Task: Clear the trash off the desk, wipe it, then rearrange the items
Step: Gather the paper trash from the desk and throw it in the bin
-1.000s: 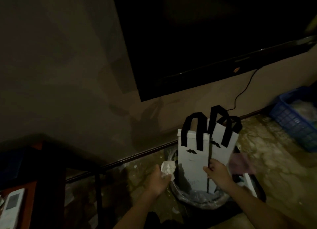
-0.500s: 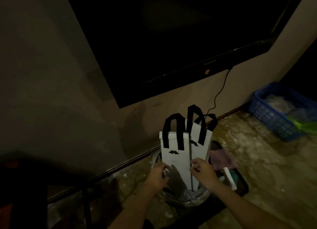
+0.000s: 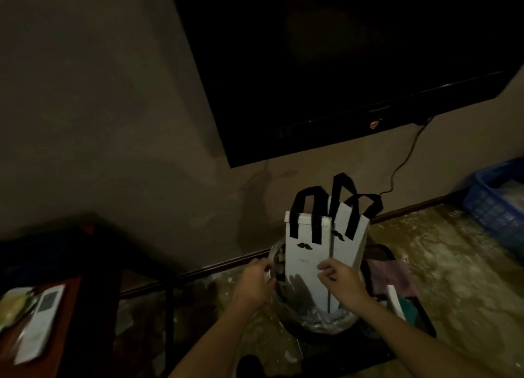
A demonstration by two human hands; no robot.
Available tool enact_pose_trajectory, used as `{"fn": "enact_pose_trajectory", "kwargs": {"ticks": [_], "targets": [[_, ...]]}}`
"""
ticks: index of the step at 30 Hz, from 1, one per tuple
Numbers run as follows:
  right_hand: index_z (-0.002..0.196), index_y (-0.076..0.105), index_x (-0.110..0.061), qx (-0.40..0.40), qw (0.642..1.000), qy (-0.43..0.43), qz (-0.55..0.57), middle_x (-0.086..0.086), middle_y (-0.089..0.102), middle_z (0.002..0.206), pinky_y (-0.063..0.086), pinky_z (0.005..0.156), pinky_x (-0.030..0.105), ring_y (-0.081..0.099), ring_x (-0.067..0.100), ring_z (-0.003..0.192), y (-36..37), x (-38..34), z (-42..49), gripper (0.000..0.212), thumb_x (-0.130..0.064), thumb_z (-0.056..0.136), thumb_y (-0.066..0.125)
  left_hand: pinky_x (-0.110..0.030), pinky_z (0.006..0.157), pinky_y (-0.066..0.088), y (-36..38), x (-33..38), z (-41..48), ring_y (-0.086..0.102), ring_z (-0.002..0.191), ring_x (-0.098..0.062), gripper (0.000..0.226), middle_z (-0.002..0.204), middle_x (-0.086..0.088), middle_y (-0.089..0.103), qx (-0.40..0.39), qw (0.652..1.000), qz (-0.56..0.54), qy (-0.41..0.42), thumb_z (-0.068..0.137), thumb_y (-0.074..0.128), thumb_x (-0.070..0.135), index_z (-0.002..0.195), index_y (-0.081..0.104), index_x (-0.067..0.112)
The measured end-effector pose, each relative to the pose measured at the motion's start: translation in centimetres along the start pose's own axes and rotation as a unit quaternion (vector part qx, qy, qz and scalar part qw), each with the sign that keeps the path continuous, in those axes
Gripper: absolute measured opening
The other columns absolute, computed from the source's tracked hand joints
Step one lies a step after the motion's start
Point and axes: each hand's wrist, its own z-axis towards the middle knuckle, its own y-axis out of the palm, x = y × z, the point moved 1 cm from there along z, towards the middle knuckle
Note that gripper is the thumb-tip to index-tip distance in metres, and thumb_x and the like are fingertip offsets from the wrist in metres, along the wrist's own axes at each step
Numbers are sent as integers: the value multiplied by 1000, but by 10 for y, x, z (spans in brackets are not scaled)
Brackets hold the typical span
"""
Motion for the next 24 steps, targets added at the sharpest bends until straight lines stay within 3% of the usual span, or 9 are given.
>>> {"fn": "enact_pose_trajectory", "kwargs": {"ticks": [3, 7, 13, 24], "targets": [[95, 62, -19, -28, 999, -17, -11, 4, 65, 87, 48, 72, 25, 60, 18, 86, 5, -11, -3, 5, -17, 90, 61, -25, 84, 48, -4, -9, -16, 52, 99, -10, 22, 117, 4, 52, 30, 1000, -2, -8, 90, 62, 25, 112, 59, 25], [91, 60, -22, -49, 998, -42, -22, 1, 62, 85, 51, 75, 35, 60, 19, 81, 11, -30, -9, 3, -19, 91, 61, -25, 79, 47, -18, -19, -37, 53, 95, -10, 16, 114, 4, 53, 55, 998, -2, -16, 90, 61, 28, 106, 60, 23], [86, 61, -23, -86, 992, -96, -7, -1, 63, 82, 50, 71, 25, 59, 14, 77, 42, -94, -16, 11, -12, 89, 63, -29, 85, 51, -57, -62, -76, 53, 98, -7, 21, 113, 9, 50, 120, 990, -17, -75, 89, 63, 23, 110, 59, 25], [99, 63, -16, -235, 956, -169, -35, -2, 61, 94, 46, 70, 16, 58, 9, 87, 217, -218, -107, 9, -14, 91, 60, -24, 81, 47, -128, -231, -259, 54, 95, -8, 21, 106, 12, 47, 243, 950, -98, -172, 90, 63, 26, 110, 58, 22]]}}
